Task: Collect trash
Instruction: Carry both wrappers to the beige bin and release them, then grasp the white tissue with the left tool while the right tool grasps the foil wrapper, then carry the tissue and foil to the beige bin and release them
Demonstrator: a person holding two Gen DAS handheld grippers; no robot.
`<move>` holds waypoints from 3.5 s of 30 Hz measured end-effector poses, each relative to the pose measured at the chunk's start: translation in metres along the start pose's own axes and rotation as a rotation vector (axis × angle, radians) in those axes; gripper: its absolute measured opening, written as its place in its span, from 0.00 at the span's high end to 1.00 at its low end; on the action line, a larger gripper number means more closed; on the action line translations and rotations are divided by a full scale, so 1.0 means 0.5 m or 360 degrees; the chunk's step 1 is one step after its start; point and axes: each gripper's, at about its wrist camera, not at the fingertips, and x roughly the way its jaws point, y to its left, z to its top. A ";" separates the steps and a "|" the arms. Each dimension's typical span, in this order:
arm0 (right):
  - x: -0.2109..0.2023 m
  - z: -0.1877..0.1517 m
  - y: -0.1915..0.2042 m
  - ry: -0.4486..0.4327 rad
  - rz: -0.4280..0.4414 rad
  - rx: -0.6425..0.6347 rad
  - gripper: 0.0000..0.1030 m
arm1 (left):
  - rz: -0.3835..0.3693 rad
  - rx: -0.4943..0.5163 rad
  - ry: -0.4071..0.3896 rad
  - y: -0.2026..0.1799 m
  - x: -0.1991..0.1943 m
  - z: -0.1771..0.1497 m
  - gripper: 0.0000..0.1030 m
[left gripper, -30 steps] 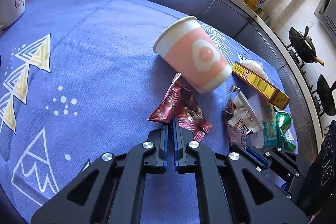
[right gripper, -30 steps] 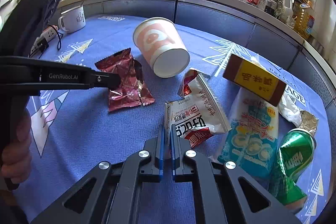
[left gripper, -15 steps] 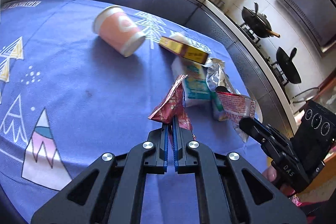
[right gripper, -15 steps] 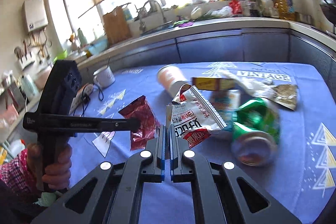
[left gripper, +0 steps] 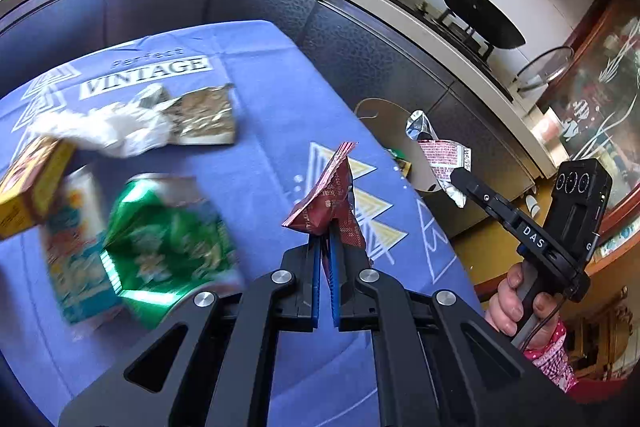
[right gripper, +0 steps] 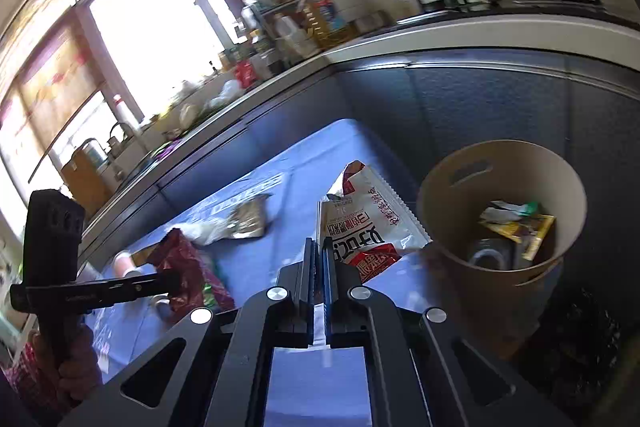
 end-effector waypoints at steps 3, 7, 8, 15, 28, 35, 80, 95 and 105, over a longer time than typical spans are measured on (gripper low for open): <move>-0.007 0.025 -0.104 -0.0030 -0.0097 0.0159 0.96 | -0.0040 0.0064 0.0064 -0.055 0.082 0.060 0.96; 0.013 0.048 -0.195 -0.0019 -0.0152 0.0307 0.96 | -0.0064 0.0173 0.0117 -0.137 0.187 0.139 0.96; 0.021 0.052 -0.206 -0.0007 -0.0158 0.0324 0.96 | -0.0067 0.0196 0.0132 -0.161 0.219 0.161 0.96; 0.052 0.060 -0.257 -0.0005 -0.0201 0.0416 0.53 | 0.0087 0.0212 0.0185 -0.227 0.362 0.236 0.34; 0.013 0.039 -0.230 -0.0049 -0.0098 0.0456 0.53 | 0.0102 0.0260 0.0071 -0.195 0.229 0.129 0.38; 0.017 0.041 -0.144 -0.0004 0.0027 0.0376 0.53 | 0.0072 0.0285 -0.0067 -0.160 0.076 0.044 0.36; 0.361 0.047 0.166 0.0397 0.0275 0.0030 0.96 | 0.0534 0.0275 0.0437 0.260 0.027 0.175 0.96; 0.077 -0.006 0.021 0.0147 0.0041 0.0162 0.98 | 0.0322 0.0357 0.0260 0.077 -0.018 0.203 0.96; -0.008 0.064 -0.130 -0.0150 -0.0223 0.0306 0.99 | 0.0115 0.0465 0.0290 -0.119 0.134 0.264 0.96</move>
